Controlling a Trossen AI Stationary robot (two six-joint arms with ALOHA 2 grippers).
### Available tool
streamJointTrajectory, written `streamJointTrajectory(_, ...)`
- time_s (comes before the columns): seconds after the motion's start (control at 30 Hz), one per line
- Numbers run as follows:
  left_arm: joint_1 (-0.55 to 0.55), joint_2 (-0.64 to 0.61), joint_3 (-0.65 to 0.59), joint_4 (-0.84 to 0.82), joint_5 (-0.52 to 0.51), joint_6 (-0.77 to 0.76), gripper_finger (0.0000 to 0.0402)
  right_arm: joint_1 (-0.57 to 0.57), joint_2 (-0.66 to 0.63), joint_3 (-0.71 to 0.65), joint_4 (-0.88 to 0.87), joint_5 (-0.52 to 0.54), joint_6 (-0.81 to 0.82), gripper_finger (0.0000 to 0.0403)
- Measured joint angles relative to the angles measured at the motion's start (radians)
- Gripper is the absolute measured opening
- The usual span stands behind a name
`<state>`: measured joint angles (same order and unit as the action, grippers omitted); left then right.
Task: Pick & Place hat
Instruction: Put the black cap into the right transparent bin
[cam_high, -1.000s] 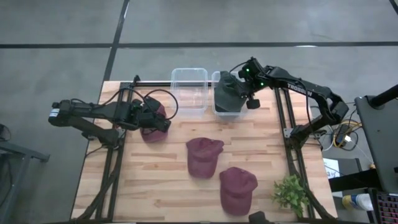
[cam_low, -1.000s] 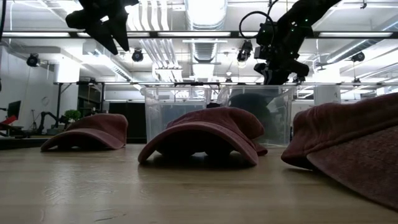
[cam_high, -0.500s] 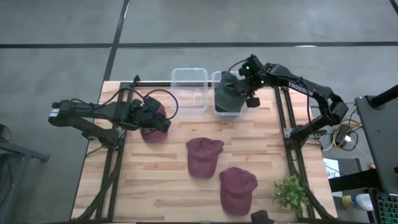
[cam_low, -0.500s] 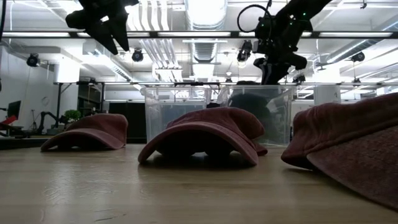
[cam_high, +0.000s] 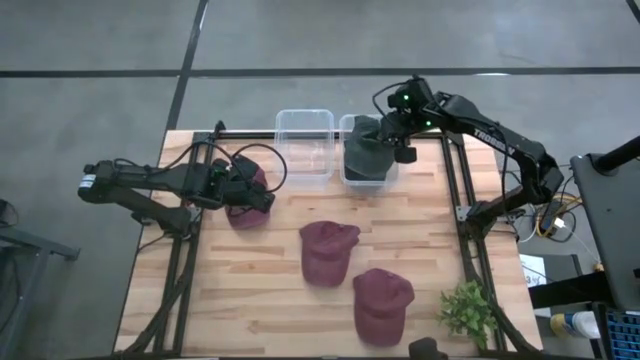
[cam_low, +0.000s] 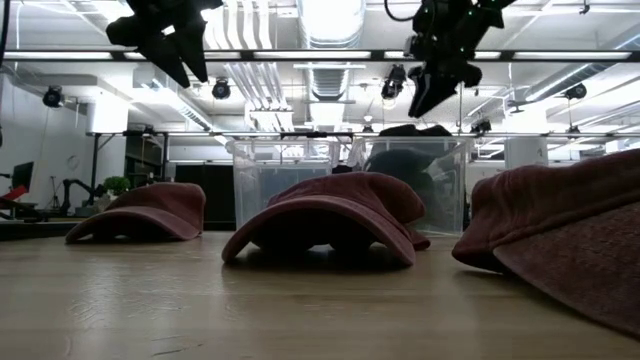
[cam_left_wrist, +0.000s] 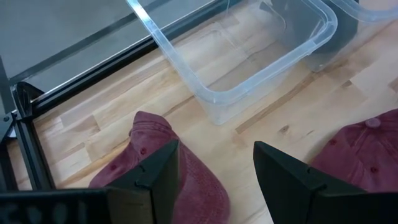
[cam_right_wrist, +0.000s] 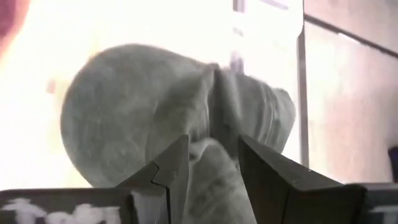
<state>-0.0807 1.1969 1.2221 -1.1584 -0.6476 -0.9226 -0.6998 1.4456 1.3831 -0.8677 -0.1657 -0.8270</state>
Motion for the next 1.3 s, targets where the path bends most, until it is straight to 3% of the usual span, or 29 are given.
streamJointTrajectory(0.2, 0.0, 0.0, 0.0, 0.007, -0.01, 0.005, 0.0197, 0.022, 0.013, -0.006, 0.054, -0.024, 0.054, 0.0115)
streamJointTrajectory(0.5, 0.0, 0.0, 0.0, 0.045, -0.01, 0.036, 0.0197, 0.031, 0.139, -0.001, 0.126, 0.021, 0.183, 0.0086)
streamJointTrajectory(1.03, 0.0, 0.0, 0.0, 0.049, -0.01, 0.036, 0.0197, 0.053, 0.281, 0.002, 0.086, 0.023, 0.084, 0.0069)
streamJointTrajectory(1.3, 0.0, 0.0, 0.0, 0.051, -0.028, 0.038, 0.0197, 0.052, 0.322, 0.0, 0.052, -0.045, 0.084, 0.0069)
